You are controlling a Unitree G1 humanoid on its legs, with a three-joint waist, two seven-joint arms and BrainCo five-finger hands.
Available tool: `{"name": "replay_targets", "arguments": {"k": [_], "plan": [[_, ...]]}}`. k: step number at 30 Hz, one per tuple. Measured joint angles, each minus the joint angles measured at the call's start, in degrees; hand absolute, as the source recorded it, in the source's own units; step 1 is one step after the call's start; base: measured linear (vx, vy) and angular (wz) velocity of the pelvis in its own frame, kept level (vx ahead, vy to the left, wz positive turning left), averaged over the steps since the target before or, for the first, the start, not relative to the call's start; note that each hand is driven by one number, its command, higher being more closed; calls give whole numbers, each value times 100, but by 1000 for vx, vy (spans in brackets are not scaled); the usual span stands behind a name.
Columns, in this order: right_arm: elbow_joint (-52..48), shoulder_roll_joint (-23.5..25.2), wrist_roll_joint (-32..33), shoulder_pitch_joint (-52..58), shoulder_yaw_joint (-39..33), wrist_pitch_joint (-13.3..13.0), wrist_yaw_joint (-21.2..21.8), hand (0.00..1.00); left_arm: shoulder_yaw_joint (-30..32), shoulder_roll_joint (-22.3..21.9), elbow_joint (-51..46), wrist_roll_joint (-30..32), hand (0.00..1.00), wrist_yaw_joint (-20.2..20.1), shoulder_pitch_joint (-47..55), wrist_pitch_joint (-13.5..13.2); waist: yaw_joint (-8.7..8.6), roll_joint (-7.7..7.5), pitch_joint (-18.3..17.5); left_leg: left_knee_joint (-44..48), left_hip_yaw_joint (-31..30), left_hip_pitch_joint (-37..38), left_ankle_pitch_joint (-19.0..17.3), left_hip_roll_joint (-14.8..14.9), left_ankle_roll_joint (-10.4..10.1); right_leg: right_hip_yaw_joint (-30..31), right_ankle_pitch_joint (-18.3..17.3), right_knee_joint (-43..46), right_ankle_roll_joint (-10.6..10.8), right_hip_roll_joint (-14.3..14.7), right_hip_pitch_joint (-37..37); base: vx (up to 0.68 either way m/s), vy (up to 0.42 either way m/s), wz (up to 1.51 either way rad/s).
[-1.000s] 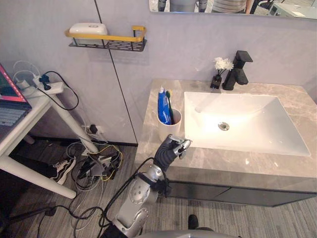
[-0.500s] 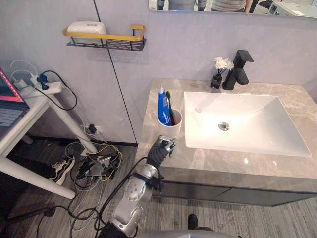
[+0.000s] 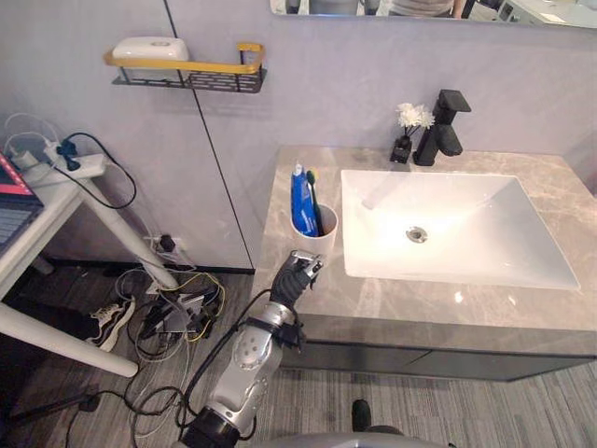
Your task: Organize washtable
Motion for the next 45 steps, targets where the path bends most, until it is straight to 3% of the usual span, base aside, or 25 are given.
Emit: {"name": "replay_targets", "arguments": {"k": [25, 32, 45], "plan": [[-22, 41, -1, -19, -132, 0, -76, 0, 298, -201, 627, 119, 100, 679, -612, -12, -69, 22, 32, -86, 224, -40, -15, 3, -24, 167, 2, -1, 3, 29, -193, 6, 2, -3], [-34, 43, -1, -24, -179, 0, -78, 0, 939, -290, 1032, 122, 100, 1003, -1095, -2, -78, 45, 44, -118, 374, -36, -28, 16, -46, 322, 10, -1, 4, 70, -299, 9, 5, -11], [-33, 109, -2, -37, -503, -2, -77, 0, 1189, -284, 1062, 195, 100, 1226, -1211, 8, -201, 53, 54, -43, 358, -4, -29, -66, -48, 300, 46, -1, 50, 5, -259, 18, 6, 0]]}}
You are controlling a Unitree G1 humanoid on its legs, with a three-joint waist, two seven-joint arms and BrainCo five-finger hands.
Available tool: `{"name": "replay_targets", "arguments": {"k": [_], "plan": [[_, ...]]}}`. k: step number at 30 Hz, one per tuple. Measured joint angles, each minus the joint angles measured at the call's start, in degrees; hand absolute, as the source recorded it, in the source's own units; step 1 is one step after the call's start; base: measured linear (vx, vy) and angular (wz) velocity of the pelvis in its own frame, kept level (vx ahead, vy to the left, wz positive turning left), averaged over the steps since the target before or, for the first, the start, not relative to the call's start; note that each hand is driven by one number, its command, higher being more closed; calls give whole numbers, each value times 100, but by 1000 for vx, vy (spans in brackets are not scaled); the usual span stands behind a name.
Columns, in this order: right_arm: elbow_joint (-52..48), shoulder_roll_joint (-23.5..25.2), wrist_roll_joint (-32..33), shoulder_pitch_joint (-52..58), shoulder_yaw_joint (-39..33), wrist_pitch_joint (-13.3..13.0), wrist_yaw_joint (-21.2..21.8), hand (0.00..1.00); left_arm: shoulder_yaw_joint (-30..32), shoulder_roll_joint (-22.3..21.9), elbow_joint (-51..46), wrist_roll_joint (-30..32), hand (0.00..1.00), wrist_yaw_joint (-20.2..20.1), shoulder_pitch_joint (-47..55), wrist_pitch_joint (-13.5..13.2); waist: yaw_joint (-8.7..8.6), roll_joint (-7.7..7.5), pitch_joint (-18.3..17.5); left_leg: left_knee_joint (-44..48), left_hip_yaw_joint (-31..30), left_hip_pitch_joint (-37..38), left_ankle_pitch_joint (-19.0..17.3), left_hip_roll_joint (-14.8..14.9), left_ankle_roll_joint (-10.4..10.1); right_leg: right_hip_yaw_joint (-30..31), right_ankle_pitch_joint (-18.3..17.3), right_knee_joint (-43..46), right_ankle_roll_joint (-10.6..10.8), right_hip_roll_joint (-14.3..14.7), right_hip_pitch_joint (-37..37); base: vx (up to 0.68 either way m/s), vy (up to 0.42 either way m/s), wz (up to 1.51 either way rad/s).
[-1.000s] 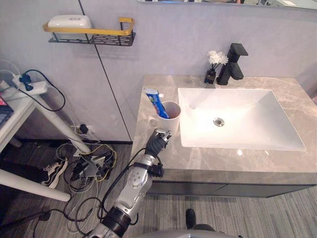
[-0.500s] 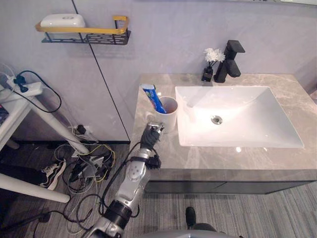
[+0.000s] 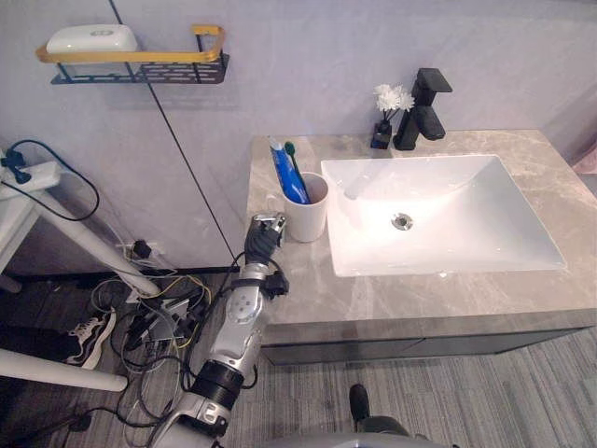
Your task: Organize washtable
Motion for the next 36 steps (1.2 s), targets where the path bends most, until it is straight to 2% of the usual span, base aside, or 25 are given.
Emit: {"name": "replay_targets", "arguments": {"k": [5, 14, 19, 25, 29, 36], "plan": [[-10, -2, 0, -1, 15, 0, 5, 0, 23, -17, -75, 3, 100, -54, 188, 0, 0, -4, 18, 11, 0, 9, -9, 47, 13, -2, 5, -2, -17, 18, 53, -52, -5, -1], [-22, -12, 1, 2, 42, -1, 31, 0, 153, -75, -914, -32, 100, -410, 935, 3, 15, 68, 113, 30, -146, 31, -10, 100, 14, -158, -19, 0, -47, 33, 160, 2, -8, 7], [10, -19, 4, 14, 42, -1, 35, 0, 60, 6, -1241, -133, 100, -714, 1200, 4, 141, 63, 115, 14, -192, 75, -11, 100, 14, -230, -21, 0, -48, 22, 235, 15, 6, 7], [9, -80, 5, 6, 269, -6, 39, 0, -351, 108, -1479, -364, 100, -1055, 1504, 31, 147, 53, 116, 54, -275, 63, -13, 93, 20, -303, -28, -1, -56, 23, 279, -5, -1, 6], [10, -81, 7, 5, 271, -6, 37, 0, -835, 121, -1479, -369, 100, -1274, 1534, 67, 144, 52, 116, 69, -280, 57, -14, 97, 20, -302, -30, -1, -58, 26, 280, 0, 0, 0], [18, -82, 10, 5, 279, -6, 35, 0, -1453, 142, -1478, -368, 100, -1417, 1484, 149, 138, 51, 115, 67, -277, 59, -14, 105, 19, -298, -32, 0, -61, 26, 276, 0, 0, 0]]}}
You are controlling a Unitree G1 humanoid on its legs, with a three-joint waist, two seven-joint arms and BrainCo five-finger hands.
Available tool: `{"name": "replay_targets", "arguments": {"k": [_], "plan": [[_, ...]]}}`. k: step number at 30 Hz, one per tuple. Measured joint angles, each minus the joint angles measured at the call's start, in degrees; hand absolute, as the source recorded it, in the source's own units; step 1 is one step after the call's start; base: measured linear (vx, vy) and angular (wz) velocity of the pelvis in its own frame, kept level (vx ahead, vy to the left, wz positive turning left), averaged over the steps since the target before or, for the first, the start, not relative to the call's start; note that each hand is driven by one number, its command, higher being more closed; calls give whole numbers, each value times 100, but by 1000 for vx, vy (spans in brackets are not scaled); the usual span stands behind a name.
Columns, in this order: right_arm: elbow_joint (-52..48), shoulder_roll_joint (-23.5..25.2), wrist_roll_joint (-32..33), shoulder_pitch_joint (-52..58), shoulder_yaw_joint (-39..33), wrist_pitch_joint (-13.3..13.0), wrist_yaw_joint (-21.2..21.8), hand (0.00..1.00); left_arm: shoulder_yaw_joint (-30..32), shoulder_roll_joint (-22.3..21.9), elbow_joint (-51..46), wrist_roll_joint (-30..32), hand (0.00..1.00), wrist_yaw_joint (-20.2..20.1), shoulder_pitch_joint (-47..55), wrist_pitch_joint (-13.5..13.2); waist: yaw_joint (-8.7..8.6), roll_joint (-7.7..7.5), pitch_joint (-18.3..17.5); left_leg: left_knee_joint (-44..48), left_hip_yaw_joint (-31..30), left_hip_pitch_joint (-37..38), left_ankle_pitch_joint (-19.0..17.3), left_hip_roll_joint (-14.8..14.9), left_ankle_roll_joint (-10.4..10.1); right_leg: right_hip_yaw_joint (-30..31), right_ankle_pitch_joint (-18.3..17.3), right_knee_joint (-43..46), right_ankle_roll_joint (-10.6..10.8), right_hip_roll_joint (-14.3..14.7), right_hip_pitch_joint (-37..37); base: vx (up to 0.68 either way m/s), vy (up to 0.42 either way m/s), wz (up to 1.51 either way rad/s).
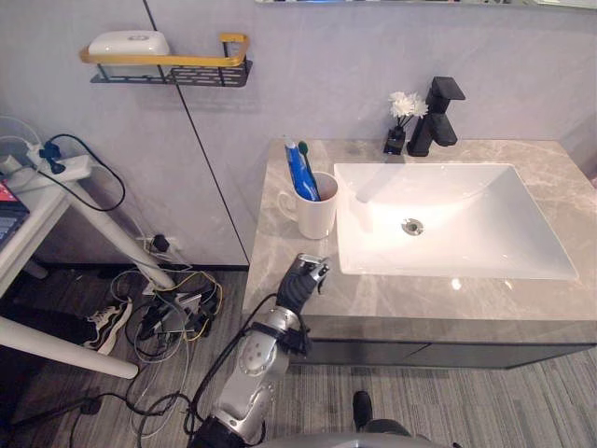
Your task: Organize washtable
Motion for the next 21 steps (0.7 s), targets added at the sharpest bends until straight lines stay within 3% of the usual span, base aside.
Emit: {"name": "replay_targets", "arguments": {"k": [9, 21], "plan": [[20, -3, 125, -4, 21, 1, -5, 0, -423, 24, 274, 22, 100, 60, -574, 75, -10, -3, -2, -11, 81, -3, -14, 6, -13, 68, 0, 0, -1, 10, -47, 2, 1, -3], [15, -21, 217, -7, 107, -1, -11, 0, -328, 15, 880, 130, 100, 453, -1209, 72, -46, 4, -8, -28, 153, -61, -28, 13, -29, 147, 3, 0, 0, 40, -209, 21, -2, -4]]}}
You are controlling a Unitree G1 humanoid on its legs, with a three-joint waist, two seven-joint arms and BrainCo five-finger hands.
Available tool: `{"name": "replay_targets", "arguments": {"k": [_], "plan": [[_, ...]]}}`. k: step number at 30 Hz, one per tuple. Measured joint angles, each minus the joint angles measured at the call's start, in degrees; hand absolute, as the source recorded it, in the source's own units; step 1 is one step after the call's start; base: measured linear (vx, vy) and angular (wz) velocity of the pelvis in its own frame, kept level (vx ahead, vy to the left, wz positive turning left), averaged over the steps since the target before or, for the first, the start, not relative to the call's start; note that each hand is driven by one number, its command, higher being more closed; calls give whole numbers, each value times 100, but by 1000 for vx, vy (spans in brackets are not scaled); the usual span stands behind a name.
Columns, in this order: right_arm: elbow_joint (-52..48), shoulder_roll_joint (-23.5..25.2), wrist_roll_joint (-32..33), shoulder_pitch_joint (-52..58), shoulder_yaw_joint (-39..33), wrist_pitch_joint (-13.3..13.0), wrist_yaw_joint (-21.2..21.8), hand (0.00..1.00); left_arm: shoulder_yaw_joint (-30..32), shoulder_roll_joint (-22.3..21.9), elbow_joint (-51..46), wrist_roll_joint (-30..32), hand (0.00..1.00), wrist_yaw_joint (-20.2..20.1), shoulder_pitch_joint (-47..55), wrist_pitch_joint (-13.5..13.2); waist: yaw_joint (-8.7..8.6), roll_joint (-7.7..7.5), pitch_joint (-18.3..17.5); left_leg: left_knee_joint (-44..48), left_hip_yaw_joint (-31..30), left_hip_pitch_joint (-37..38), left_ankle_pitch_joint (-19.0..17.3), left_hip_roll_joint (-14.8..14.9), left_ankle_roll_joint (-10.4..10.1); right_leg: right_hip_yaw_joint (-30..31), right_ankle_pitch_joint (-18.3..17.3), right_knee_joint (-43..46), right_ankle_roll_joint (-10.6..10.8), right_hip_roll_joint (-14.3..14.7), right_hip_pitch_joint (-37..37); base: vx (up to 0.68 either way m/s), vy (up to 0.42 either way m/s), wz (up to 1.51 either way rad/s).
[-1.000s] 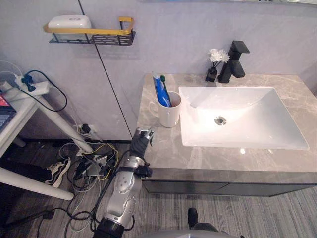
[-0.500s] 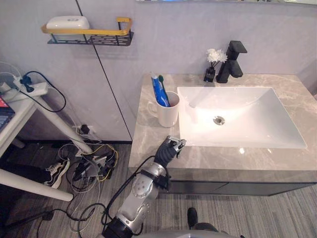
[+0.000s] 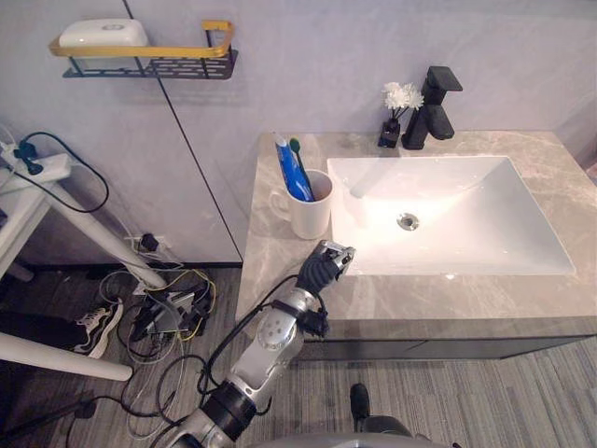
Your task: Organize washtable
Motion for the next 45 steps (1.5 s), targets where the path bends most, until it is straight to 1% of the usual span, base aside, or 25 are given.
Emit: {"name": "replay_targets", "arguments": {"k": [6, 10, 13, 15, 16, 18, 26, 28, 32, 38, 43, 45], "plan": [[-23, 9, -1, -40, -14, 0, -1, 0, 302, -9, 177, 165, 100, 199, -130, 0, -119, 0, 0, 15, 20, -25, -6, -2, -9, 16, 2, -1, 0, 0, -12, -7, -2, -1], [-34, 9, -2, -39, -16, 1, -2, 0, 446, -26, 316, 211, 100, 387, -343, -5, -118, 2, 1, 12, 99, -22, -20, 19, -31, 61, 2, -1, -1, 53, -18, -14, -22, -8], [-42, 14, -1, -39, -33, -1, -2, 0, 663, -36, 399, 214, 100, 513, -405, -8, -125, 6, -1, -8, 188, -23, -28, 35, -45, 166, 11, -1, -12, 71, -90, 22, 17, -18], [-39, 35, -5, -39, -132, 1, -3, 0, 722, -44, 439, 216, 100, 578, -516, -9, -131, 23, 7, -12, 201, -23, -25, 38, -47, 174, 18, 0, -16, 79, -142, 41, -4, -4], [-40, 38, -5, -39, -151, 1, -3, 0, 750, -52, 463, 215, 100, 593, -544, -8, -138, 27, 6, -12, 206, -22, -25, 38, -47, 176, 18, 0, -16, 81, -142, 42, 9, -3], [-38, 39, -9, -39, -182, 1, -4, 0, 893, -85, 700, 213, 100, 766, -790, -9, -168, 31, 4, -10, 219, -20, -24, 21, -48, 178, 23, 0, -10, 67, -142, 17, 10, -1], [-43, 41, -14, -40, -252, 3, -4, 0, 1288, -212, 859, 230, 100, 1073, -997, -10, -200, 31, 5, 24, 247, -35, -24, -6, -47, 218, 45, -2, -10, 48, -165, -11, 0, -3], [-46, 43, -16, -40, -252, 3, -3, 0, 1400, -232, 1007, 395, 100, 1168, -1042, -11, -212, 36, 7, 23, 294, -37, -24, -1, -47, 263, 56, -2, -17, 59, -196, -26, -5, -11], [-107, 46, -18, -33, -262, 7, -3, 0, 1541, -241, 1317, 614, 100, 1298, -1236, 11, -257, 49, 15, 15, 337, -29, -25, 6, -49, 304, 65, -2, -23, 77, -215, -11, -5, -6], [-209, 63, -19, -16, -367, 8, 7, 0, 1774, -244, 1530, 668, 100, 1421, -1518, 25, -270, 122, 67, -28, 433, -29, -24, 20, -53, 371, 75, -1, -23, 116, -283, 16, -3, -7], [-210, 88, -19, -16, -391, 5, 8, 0, 1802, -248, 1766, 678, 100, 1474, -1690, 38, -281, 127, 71, -29, 485, -20, -24, 11, -54, 432, 82, -1, -17, 122, -303, 18, 4, -6], [-210, 92, -19, -16, -400, 5, 8, 0, 1905, -267, 1802, 824, 100, 1479, -1690, 39, -281, 126, 72, -27, 501, -20, -24, 8, -54, 455, 87, -1, -17, 125, -313, -1, 2, -6]]}}
